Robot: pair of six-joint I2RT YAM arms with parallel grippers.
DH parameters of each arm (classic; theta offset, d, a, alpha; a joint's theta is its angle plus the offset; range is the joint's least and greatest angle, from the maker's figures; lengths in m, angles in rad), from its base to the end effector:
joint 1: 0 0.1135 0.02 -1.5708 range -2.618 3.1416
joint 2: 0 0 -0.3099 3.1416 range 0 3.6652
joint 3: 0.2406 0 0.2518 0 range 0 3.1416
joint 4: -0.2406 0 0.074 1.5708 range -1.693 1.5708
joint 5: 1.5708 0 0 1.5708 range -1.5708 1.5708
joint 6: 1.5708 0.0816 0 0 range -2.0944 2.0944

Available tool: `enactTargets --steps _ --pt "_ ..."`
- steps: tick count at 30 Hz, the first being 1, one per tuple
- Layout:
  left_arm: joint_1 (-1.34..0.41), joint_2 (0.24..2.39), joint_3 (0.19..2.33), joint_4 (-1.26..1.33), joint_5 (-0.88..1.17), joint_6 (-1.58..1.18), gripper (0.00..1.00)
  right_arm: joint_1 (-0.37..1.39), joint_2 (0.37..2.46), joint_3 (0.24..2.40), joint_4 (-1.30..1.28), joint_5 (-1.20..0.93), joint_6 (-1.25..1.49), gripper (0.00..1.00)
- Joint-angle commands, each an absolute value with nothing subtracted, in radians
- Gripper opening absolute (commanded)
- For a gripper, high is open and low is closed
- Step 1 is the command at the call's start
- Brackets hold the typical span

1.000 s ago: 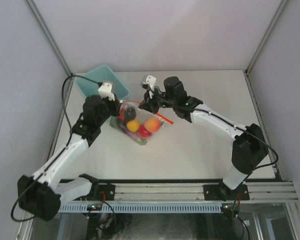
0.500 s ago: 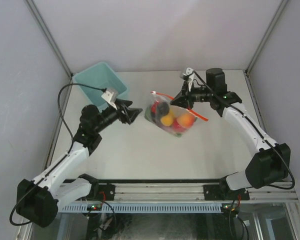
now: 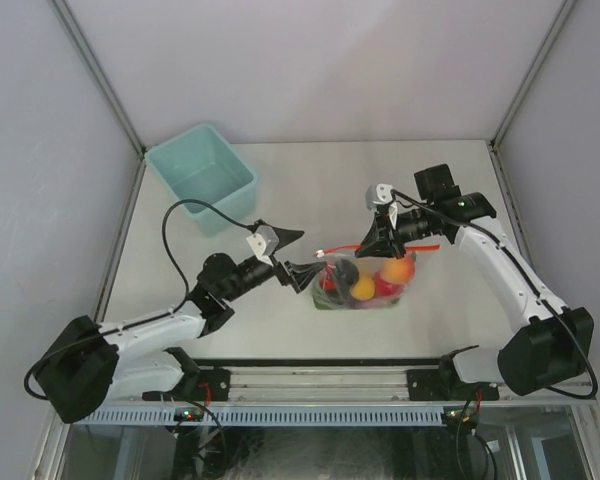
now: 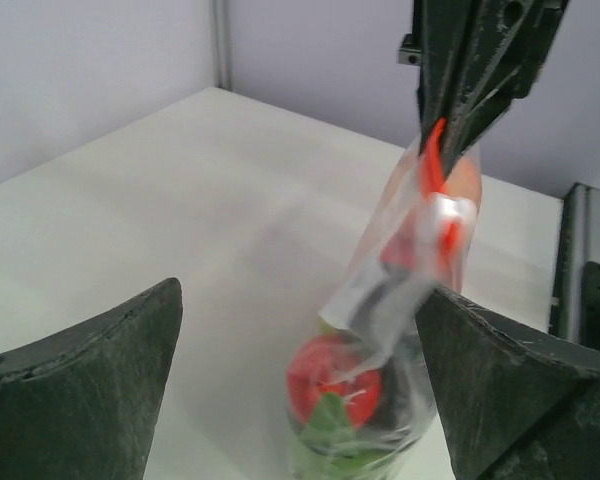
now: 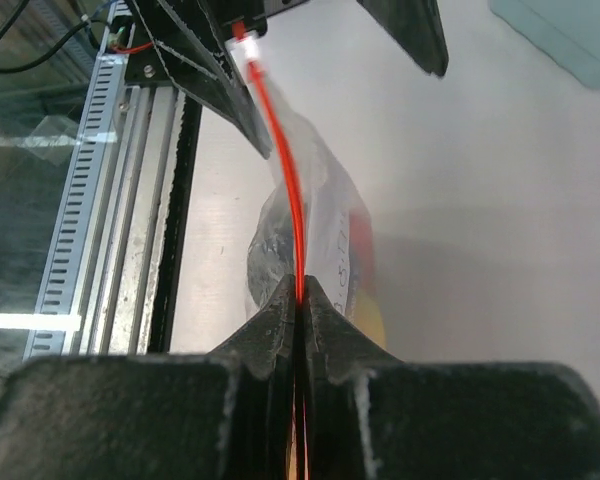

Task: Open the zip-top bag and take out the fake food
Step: Unzip the zipper food storage bag at the center of the board.

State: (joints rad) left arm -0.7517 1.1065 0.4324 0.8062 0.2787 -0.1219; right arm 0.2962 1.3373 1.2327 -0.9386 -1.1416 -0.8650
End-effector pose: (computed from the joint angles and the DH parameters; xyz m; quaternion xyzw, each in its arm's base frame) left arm 0.1752 -0.1945 0.3049 0.3014 0.5881 -0.3981 0.6363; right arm 0.2195 0.1446 0.3559 -0.5634 0.6020 0.4391 0.3570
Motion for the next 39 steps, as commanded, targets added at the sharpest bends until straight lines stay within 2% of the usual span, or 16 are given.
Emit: enactTargets --steps 1,3,4,6,9,10,11,12,13,15,17,19,23,28,36,39 --pt "-0.799 1.183 0.380 1.151 0.282 -0.200 0.97 0.304 1.317 1.237 -1.017 -1.228 -1.040 0.00" --pt "-0.804 1.231 0.386 1.218 0.308 -0.238 0.86 0.307 1.327 1.238 -1.020 -1.227 -1.044 0.00" --pt "-0.804 1.253 0.397 1.239 0.333 -0.251 0.77 0.305 1.331 1.238 -1.019 -1.225 -1.042 0.00" --pt "-0.804 1.293 0.417 1.263 0.374 -0.275 0.56 0.304 1.341 1.238 -1.019 -1.217 -1.040 0.00" --pt "-0.804 1.326 0.422 1.315 0.394 -0.295 0.17 0.299 1.350 1.238 -1.029 -1.198 -1.049 0.00" --pt "-0.804 1.333 0.418 1.332 0.401 -0.300 0.08 0.295 1.351 1.238 -1.029 -1.193 -1.049 0.00" --pt "-0.804 1.338 0.416 1.338 0.406 -0.303 0.02 0.290 1.347 1.239 -1.021 -1.190 -1.043 0.05" --pt "-0.804 1.341 0.416 1.337 0.411 -0.307 0.00 0.287 1.340 1.239 -1.015 -1.190 -1.035 0.14" --pt "-0.804 1.343 0.413 1.338 0.416 -0.311 0.00 0.288 1.327 1.241 -0.999 -1.194 -1.021 0.30" --pt "-0.804 1.344 0.410 1.338 0.422 -0.318 0.00 0.310 1.290 1.242 -0.966 -1.202 -0.999 0.55" --pt "-0.805 1.341 0.408 1.336 0.429 -0.322 0.00 0.380 1.258 1.243 -0.907 -1.144 -0.957 0.68" --pt "-0.807 1.334 0.412 1.331 0.433 -0.327 0.00 0.459 1.238 1.243 -0.851 -1.082 -0.920 0.73" --pt "-0.818 1.318 0.423 1.288 0.432 -0.324 0.00 0.544 1.232 1.243 -0.710 -1.062 -0.762 0.70" --pt "-0.837 1.296 0.431 1.237 0.423 -0.319 0.00 0.589 1.245 1.243 -0.598 -1.009 -0.617 0.52" --pt "-0.842 1.277 0.438 1.195 0.425 -0.310 0.00 0.612 1.276 1.243 -0.566 -0.937 -0.564 0.29" --pt "-0.842 1.275 0.435 1.195 0.423 -0.309 0.00 0.614 1.275 1.240 -0.565 -0.930 -0.561 0.17"
